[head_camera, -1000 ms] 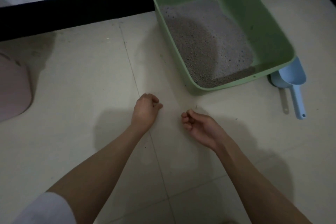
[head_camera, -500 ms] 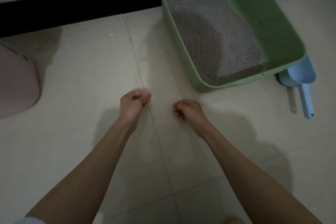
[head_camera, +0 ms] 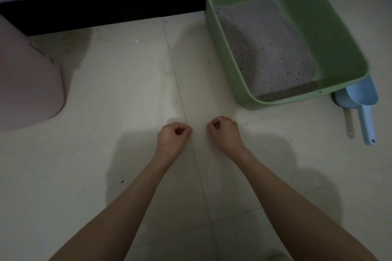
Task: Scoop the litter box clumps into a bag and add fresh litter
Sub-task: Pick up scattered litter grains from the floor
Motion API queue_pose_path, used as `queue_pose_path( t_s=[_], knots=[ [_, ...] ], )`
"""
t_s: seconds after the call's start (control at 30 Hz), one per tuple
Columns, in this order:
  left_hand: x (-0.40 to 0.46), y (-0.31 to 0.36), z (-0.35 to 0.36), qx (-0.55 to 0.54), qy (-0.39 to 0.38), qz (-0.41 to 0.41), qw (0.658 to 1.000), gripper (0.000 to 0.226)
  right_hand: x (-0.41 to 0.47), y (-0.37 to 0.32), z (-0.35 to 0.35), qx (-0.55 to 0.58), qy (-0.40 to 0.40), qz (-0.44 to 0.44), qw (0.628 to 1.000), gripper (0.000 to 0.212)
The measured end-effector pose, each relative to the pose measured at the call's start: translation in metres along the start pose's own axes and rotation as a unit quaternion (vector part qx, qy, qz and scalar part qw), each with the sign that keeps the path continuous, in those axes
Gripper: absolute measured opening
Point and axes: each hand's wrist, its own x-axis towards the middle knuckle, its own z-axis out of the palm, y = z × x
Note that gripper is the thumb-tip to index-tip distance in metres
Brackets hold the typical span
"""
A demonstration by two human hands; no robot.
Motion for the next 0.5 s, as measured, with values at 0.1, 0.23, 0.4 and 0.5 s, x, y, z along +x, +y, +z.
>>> queue_pose_path(
  t_s=[0.1,0.23,0.4,0.5],
  knots=[
    [0.0,0.006,0.015,0.1,-0.018,0.063,0.993,0.013,-0.009,0.01,-0.008,0.242,0.022,0.101,0.965,0.016],
    [0.001,0.008,0.033,0.16,-0.035,0.103,0.981,0.021,-0.021,0.029,-0.02,0.528,0.0,0.215,0.822,0.02],
    [0.006,0.011,0.041,0.202,-0.034,0.133,0.97,0.019,-0.017,0.039,-0.028,0.537,0.006,0.199,0.82,0.02],
    [0.006,0.014,0.044,0.23,-0.038,0.14,0.962,0.018,-0.015,0.042,-0.029,0.534,0.001,0.191,0.824,0.023]
  ],
)
